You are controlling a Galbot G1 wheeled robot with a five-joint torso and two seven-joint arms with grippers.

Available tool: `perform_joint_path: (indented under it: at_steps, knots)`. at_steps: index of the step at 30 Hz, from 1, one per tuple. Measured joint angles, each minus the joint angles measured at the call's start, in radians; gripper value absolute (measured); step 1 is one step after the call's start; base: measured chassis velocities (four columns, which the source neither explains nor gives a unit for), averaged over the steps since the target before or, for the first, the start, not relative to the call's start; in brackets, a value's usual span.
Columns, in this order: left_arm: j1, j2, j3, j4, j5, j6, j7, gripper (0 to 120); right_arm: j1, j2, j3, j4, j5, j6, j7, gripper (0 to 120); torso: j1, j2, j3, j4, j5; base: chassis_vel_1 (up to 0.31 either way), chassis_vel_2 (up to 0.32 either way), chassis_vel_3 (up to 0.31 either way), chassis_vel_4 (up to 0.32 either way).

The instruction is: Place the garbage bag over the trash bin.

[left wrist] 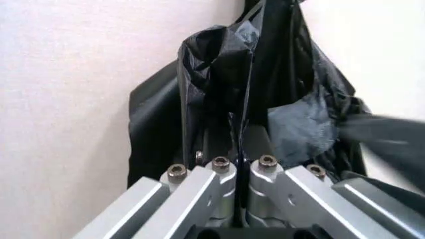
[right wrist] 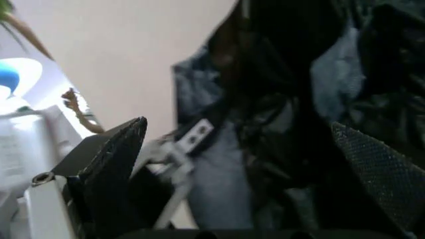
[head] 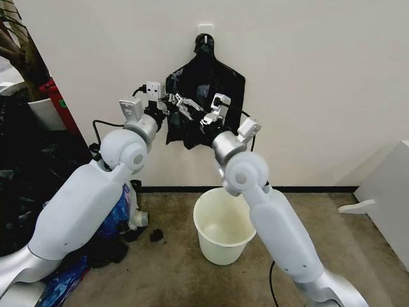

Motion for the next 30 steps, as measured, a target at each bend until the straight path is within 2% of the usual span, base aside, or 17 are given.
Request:
perform_joint_path:
  at_steps: [19, 30]
  knots:
    - [-0.005, 0.009, 0.011, -0.021, -0.004, 0.007, -0.013, 0, 0.045, -0.002, 0.030, -0.104, -0.036, 0.001, 0.021, 100, 0.000, 0.000, 0.000, 0.0000, 0.0001, 0.000, 0.000, 0.000, 0.000]
    - [-0.009, 0.008, 0.027, -0.029, -0.004, 0.011, -0.016, 0, 0.072, 0.034, 0.015, -0.138, -0.104, -0.003, 0.099, 100, 0.000, 0.000, 0.000, 0.0001, 0.0001, 0.000, 0.000, 0.000, 0.000]
